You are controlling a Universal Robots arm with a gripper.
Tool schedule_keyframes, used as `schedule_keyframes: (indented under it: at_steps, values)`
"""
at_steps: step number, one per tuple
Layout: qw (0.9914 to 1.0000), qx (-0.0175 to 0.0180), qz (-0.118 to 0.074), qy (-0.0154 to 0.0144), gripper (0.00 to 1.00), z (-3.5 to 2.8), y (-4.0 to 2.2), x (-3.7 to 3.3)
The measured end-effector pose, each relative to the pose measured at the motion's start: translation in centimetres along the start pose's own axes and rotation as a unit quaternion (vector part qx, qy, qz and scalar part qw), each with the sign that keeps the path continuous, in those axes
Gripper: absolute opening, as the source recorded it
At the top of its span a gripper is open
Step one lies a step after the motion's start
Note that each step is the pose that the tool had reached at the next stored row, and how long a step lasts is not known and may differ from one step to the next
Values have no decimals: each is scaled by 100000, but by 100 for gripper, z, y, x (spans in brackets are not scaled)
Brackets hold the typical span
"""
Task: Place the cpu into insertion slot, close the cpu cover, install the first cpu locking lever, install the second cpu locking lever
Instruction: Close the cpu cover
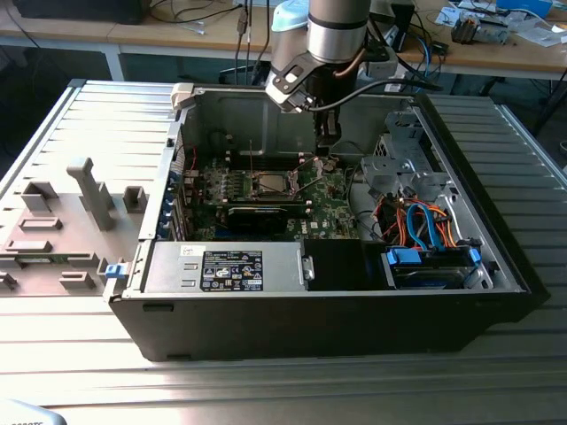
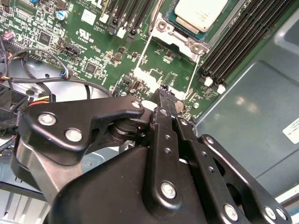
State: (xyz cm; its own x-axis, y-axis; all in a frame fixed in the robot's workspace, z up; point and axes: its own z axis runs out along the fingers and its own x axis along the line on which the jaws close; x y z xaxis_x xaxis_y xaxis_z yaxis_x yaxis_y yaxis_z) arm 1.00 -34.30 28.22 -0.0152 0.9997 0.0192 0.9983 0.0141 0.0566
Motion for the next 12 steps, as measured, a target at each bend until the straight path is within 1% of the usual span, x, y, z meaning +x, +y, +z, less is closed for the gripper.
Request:
schedule_keyframes:
  at_steps: [12]
  values:
    - [100000,-3,7,2,11,12,32,-3]
